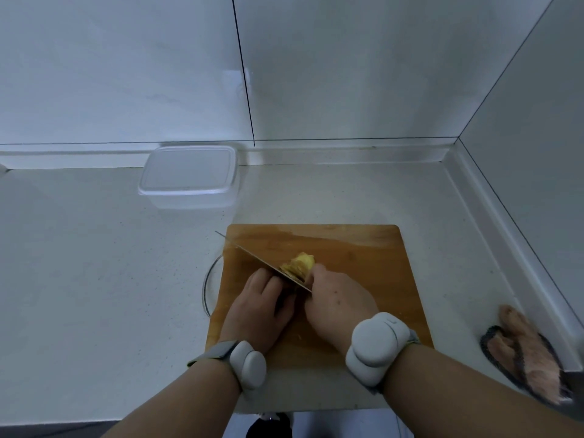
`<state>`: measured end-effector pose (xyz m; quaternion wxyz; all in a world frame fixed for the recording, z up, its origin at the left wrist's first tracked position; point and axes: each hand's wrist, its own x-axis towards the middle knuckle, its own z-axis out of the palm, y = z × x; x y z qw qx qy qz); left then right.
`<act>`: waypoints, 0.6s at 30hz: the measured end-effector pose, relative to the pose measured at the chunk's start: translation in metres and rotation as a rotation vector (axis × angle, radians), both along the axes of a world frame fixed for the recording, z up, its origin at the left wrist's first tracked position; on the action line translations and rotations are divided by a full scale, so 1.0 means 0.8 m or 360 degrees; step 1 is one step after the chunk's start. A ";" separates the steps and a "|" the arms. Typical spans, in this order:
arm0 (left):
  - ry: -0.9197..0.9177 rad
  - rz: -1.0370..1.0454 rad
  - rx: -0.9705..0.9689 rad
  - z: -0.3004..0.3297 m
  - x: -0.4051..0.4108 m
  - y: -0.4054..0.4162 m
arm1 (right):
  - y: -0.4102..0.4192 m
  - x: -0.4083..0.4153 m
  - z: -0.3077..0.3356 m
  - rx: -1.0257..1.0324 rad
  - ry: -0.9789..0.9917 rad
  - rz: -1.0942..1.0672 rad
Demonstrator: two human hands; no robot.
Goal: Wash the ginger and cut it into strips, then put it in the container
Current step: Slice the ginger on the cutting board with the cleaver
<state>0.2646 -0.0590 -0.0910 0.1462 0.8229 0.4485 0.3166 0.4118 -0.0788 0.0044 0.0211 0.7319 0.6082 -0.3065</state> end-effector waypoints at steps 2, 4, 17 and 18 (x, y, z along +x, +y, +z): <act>0.0027 -0.0001 0.0003 0.001 0.000 0.000 | 0.001 0.003 0.001 0.0043 0.0046 -0.0006; 0.0063 0.0006 0.0009 0.001 0.000 0.002 | 0.003 0.008 0.002 0.0089 0.0093 0.0022; 0.0052 0.0015 -0.0027 0.006 0.001 -0.003 | -0.003 0.012 0.006 0.0164 0.0050 0.0205; 0.0050 0.0013 -0.0024 0.007 0.001 -0.003 | -0.003 0.012 0.006 0.0166 0.0056 0.0195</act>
